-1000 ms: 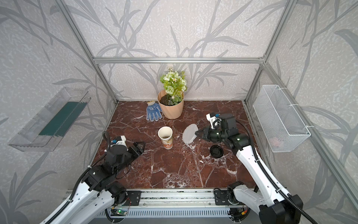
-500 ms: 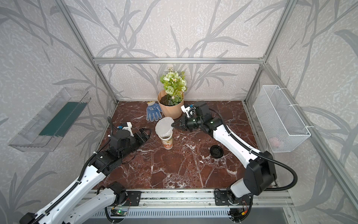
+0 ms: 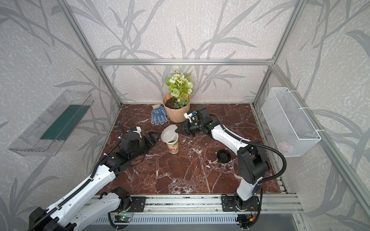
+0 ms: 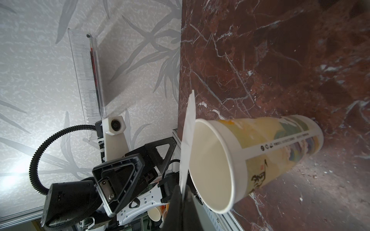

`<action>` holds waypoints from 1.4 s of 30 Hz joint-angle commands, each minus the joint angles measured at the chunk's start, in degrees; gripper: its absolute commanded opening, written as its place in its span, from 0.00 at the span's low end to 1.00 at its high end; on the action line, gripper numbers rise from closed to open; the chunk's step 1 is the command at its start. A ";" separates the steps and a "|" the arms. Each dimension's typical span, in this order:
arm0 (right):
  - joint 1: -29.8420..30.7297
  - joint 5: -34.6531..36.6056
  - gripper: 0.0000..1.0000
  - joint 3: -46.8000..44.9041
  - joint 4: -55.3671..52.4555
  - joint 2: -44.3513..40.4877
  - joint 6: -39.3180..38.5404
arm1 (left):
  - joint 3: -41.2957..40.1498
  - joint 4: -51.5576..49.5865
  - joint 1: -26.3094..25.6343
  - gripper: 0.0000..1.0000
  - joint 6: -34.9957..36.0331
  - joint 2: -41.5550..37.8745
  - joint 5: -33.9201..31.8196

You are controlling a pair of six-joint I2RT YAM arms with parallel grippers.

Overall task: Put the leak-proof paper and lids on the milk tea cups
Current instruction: Place the leak-proof paper at the cup.

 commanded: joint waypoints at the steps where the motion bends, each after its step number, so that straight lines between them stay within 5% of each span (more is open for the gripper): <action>1: -0.64 0.14 0.00 -0.11 -3.38 -0.30 -3.44 | -0.50 2.73 0.48 0.85 -0.97 0.96 1.63; 9: -0.80 0.02 0.00 -1.56 -5.56 -0.74 -5.26 | -0.64 3.88 0.91 0.85 -1.06 2.37 2.64; 23: -0.72 1.32 0.21 -2.60 -7.68 -0.76 -6.64 | -0.67 3.61 1.28 0.84 -1.06 2.24 2.74; 30: -0.76 3.45 0.38 -0.97 -11.58 -1.52 -9.48 | -0.63 2.96 1.58 0.84 -0.88 1.59 2.57; 35: -1.57 5.50 0.60 -1.09 -12.50 -5.80 -11.46 | -0.62 2.37 1.80 0.84 -0.62 0.83 2.28; 39: -3.57 11.79 0.64 -0.40 -22.18 -11.19 -17.85 | -0.97 1.65 2.08 0.84 -0.22 -0.25 1.29; 42: -4.38 23.60 0.64 -2.14 -33.01 -16.23 -24.07 | -1.34 0.65 2.16 0.84 0.13 -1.16 0.25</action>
